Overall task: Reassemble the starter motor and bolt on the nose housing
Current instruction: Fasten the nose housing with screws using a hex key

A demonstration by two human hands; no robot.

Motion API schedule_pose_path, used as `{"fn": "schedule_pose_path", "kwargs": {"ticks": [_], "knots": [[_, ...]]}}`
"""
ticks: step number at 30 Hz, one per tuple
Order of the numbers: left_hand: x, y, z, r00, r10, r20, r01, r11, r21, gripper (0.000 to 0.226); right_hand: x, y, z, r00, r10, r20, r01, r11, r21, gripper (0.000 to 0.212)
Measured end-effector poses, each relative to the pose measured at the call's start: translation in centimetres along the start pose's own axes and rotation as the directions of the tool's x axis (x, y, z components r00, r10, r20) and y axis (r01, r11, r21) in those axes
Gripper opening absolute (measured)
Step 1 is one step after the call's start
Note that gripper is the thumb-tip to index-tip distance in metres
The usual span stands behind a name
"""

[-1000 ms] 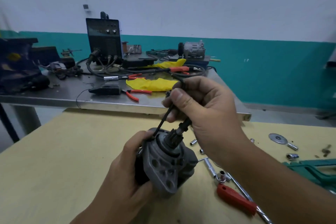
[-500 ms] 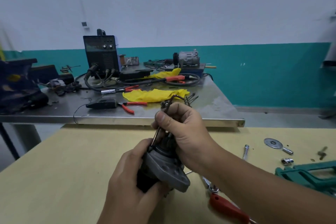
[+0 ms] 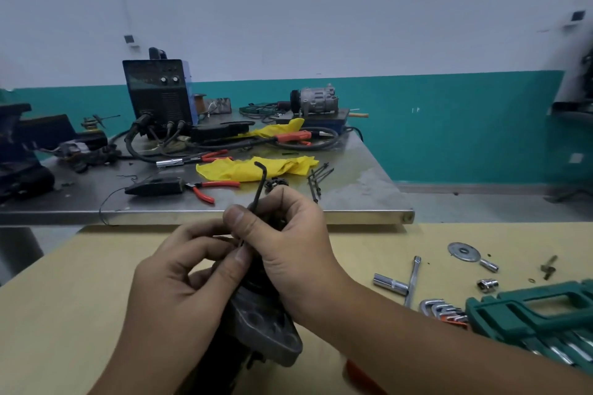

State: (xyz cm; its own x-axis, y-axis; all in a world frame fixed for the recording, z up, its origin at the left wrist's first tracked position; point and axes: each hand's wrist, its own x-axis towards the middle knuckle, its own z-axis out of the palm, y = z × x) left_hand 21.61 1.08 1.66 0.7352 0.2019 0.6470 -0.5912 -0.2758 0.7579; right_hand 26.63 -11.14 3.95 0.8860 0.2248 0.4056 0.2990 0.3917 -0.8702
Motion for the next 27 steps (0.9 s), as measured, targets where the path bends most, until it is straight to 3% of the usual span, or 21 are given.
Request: {"fn": "schedule_pose_path", "kwargs": {"ticks": [8,13,16,20,27], "knots": [[0.5,-1.2,-1.0,0.998,-0.018,0.063,0.020,0.999,-0.037,0.013,0.2,0.1,0.3,0.991,-0.007,0.137,-0.018,0.984,0.177,0.010],[0.8,-1.3,-1.5,0.994,0.001,0.112,0.005,0.999,-0.052,0.017,0.3,0.1,0.1,0.977,0.016,0.214,-0.048,0.988,0.144,0.020],[0.8,-1.4,-1.5,0.992,-0.009,0.123,0.018,0.997,-0.075,0.014,0.2,0.0,0.3,0.985,0.036,0.171,-0.057,0.991,0.120,0.016],[0.2,-1.9,-1.2,1.000,-0.020,0.004,0.021,0.991,-0.129,0.018,0.0,0.1,0.1,0.994,0.028,0.105,-0.036,0.996,0.080,0.011],[0.2,-2.2,-1.2,0.999,-0.041,0.029,0.045,0.989,-0.140,0.010,0.0,0.0,0.3,0.993,-0.007,0.114,-0.001,0.997,0.077,0.007]]}}
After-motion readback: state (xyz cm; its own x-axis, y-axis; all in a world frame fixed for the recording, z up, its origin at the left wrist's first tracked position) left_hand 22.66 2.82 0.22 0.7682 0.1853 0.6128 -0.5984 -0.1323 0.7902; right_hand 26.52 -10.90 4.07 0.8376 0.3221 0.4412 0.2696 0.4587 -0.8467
